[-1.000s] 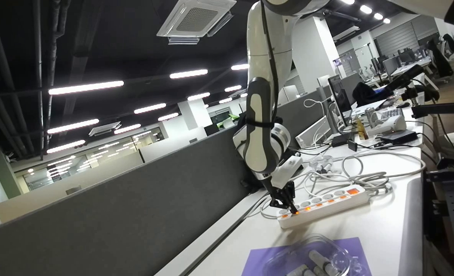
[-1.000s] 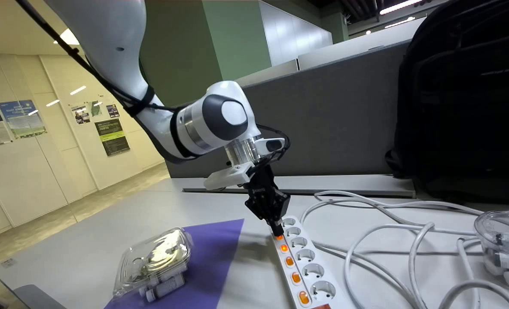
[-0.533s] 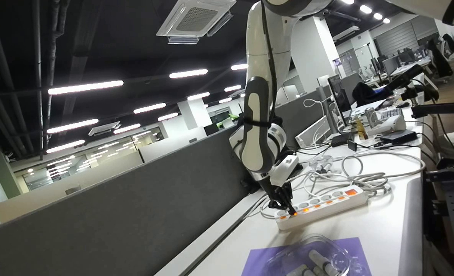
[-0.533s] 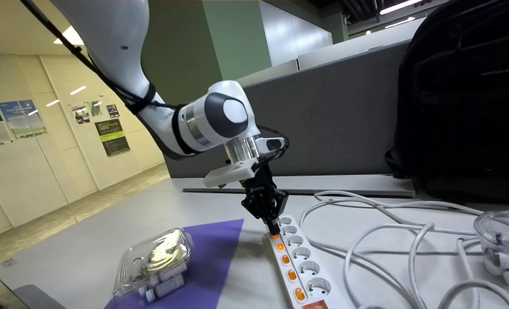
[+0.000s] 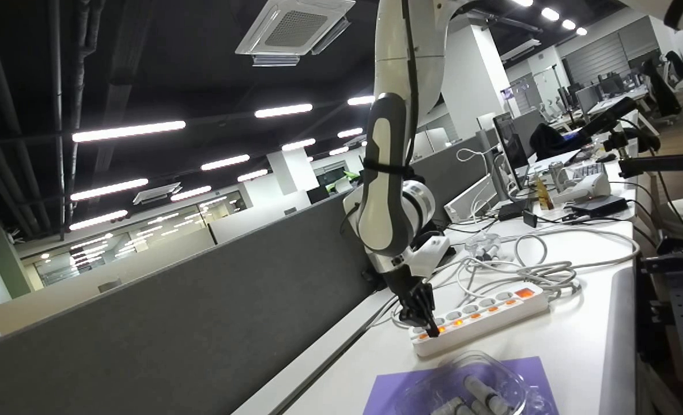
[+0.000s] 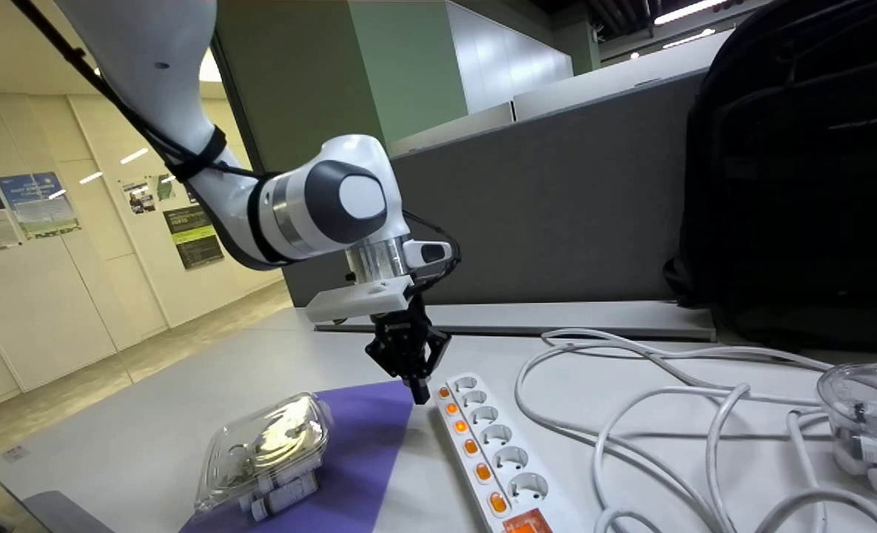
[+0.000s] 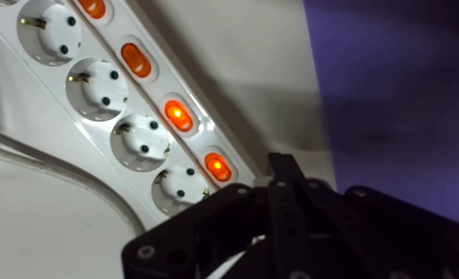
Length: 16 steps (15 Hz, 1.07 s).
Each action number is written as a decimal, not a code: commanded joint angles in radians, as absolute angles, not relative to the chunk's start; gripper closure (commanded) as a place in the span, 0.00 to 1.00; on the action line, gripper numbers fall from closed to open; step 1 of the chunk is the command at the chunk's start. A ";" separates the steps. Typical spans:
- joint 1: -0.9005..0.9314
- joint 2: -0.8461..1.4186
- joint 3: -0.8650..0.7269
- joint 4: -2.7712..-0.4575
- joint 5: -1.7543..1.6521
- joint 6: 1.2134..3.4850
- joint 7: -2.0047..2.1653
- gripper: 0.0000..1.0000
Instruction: Turn on the third and second switches from the left on the extension cable
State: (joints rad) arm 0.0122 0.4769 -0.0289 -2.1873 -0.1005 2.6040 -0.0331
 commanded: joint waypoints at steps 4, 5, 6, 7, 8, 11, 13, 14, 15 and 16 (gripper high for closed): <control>0.002 0.323 -0.027 -2.314 -0.085 2.650 -0.025 0.73; 0.000 0.310 -0.029 -2.319 -0.083 2.642 -0.024 0.68; 0.000 0.298 -0.036 -2.328 -0.084 2.653 -0.014 0.61; -0.004 0.288 -0.036 -2.333 -0.080 2.656 -0.017 0.53; -0.006 0.277 -0.042 -2.341 -0.080 2.655 -0.016 0.46; -0.011 0.250 -0.055 -2.364 -0.083 2.663 -0.009 0.27; -0.011 0.230 -0.067 -2.388 -0.094 2.681 0.001 0.13; -0.011 0.221 -0.072 -2.400 -0.095 2.691 0.003 0.05; -0.009 0.209 -0.080 -2.417 -0.104 2.706 0.011 0.01; -0.009 0.199 -0.086 -2.432 -0.108 2.722 0.018 0.00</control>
